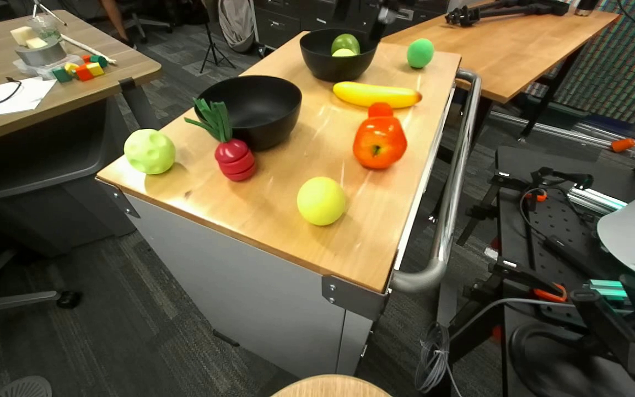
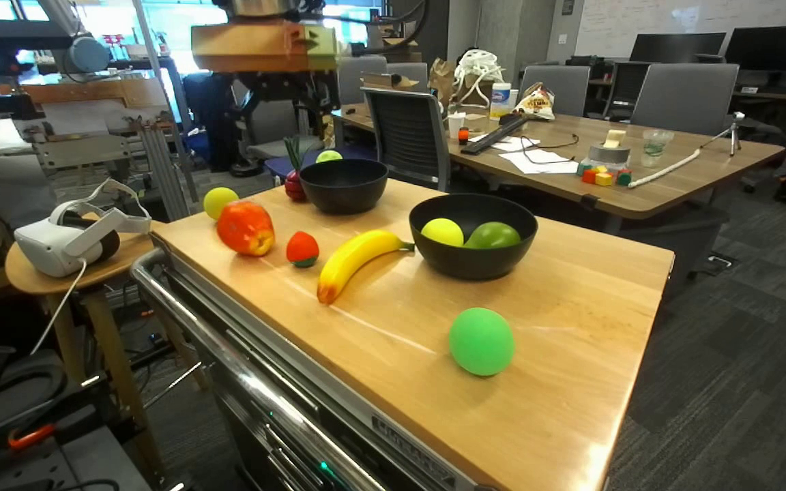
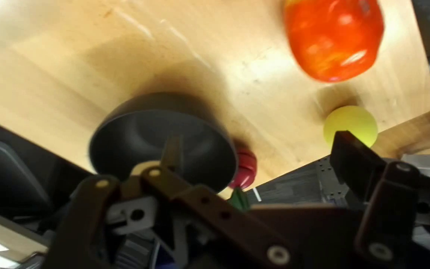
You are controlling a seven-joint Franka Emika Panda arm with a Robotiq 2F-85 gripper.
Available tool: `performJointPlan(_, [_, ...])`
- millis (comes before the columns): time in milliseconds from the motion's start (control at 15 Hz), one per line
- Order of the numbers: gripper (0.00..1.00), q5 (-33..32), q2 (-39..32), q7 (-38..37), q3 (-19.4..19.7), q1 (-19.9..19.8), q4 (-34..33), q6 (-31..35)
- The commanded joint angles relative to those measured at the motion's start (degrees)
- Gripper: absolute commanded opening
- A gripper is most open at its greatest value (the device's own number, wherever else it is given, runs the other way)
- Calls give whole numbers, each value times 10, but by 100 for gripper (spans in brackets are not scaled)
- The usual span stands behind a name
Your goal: Take all the contents from the black bowls and place them on the table one at at time starting with the left bowl then right bowl
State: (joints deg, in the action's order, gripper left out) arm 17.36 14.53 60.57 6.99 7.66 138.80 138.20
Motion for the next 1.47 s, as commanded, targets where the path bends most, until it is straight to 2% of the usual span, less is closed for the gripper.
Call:
performJointPlan(0, [100, 4, 25, -4, 35, -44, -42, -31])
performJointPlan(133, [100, 25, 37, 1, 59, -55, -54, -44])
performJointPlan(200, [100, 6, 26, -1, 44, -51, -38, -23])
performJointPlan(333, [100, 10, 30, -1, 59, -61, -46, -32])
performJointPlan(400, [100, 7, 23, -5, 53, -58, -44, -26])
performJointPlan(733, [100, -9, -91, -65, 20, -64, -65, 65])
performJointPlan(1000, [100, -91, -171, -127, 18, -97, -116, 84])
performJointPlan(1200, [100, -169, -193, -182, 23, -123, -161, 76])
performJointPlan(1400, [100, -204, -207, -213, 24, -145, -198, 64])
